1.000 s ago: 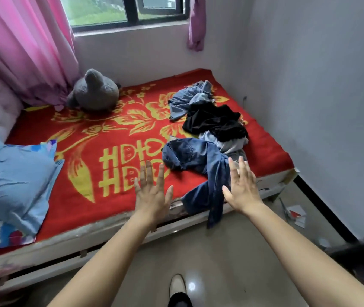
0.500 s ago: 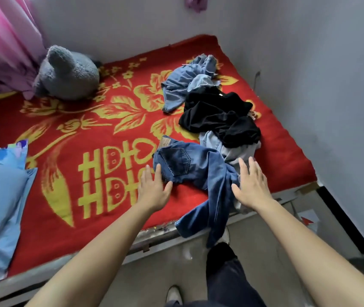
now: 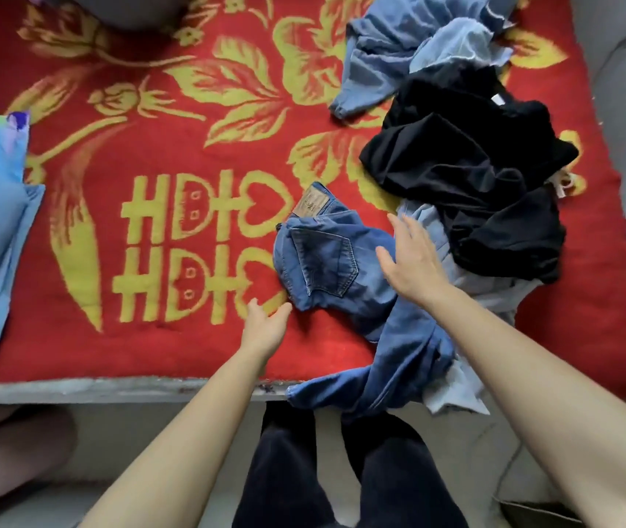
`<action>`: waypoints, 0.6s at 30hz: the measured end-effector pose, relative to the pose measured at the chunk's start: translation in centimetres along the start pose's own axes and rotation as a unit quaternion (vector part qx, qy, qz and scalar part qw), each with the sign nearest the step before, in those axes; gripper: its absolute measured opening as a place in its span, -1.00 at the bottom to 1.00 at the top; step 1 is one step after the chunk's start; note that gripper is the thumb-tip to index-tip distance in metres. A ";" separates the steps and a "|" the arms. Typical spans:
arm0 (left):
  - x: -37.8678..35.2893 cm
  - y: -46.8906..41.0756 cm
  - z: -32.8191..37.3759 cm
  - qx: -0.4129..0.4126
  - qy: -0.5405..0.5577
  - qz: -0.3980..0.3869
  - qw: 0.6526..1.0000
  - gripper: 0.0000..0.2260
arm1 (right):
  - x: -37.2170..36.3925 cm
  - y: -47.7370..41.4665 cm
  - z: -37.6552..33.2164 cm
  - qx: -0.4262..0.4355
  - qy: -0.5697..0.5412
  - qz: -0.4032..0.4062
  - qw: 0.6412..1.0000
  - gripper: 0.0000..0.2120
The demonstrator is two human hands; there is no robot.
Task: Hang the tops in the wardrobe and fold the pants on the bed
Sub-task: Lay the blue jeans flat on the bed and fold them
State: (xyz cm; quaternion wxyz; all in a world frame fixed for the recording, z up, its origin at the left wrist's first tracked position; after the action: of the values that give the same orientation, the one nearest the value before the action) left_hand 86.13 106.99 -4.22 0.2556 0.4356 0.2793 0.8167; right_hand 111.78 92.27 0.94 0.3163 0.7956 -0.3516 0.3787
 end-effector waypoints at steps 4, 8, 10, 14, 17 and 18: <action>-4.5 -6.1 -2.2 0.082 0.071 0.012 0.994 -0.13 | -6.1 -4.8 -0.4 0.014 -0.031 0.017 0.999 -0.47; -8.8 -11.6 -3.6 0.169 0.215 -0.008 0.962 -0.05 | -10.8 -9.7 -0.7 -0.014 -0.031 0.072 0.997 -0.49; -10.1 -13.9 -4.0 0.214 0.283 -0.027 0.935 -0.09 | -12.7 -13.0 -1.4 -0.033 -0.004 0.086 0.996 -0.42; -10.4 -16.6 -5.1 0.232 0.314 -0.088 0.917 -0.32 | -17.6 -18.2 -2.4 -0.086 0.018 0.009 0.996 -0.17; -9.1 -17.1 -5.3 0.233 0.384 -0.149 0.881 -0.57 | -20.0 -18.6 -2.5 -0.117 0.059 -0.038 0.991 -0.09; -8.7 -17.1 -5.4 0.236 0.397 -0.183 0.868 -0.61 | -20.5 -18.2 -2.6 -0.111 0.072 -0.047 0.990 -0.16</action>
State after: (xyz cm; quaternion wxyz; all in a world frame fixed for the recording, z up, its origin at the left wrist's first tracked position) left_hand 88.73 112.18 -23.26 0.1579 0.0632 0.6167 0.7686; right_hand 115.75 110.89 -18.93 0.4446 0.7419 -0.3295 0.3786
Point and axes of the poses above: each hand's wrist, its own y-axis away from the middle knuckle, its own x-axis out of the back of the hand, z = x × y, the point moved 8 cm from there along -y, towards the middle knuckle, and after that the axes turned 8 degrees about z, right-handed, at the moved point
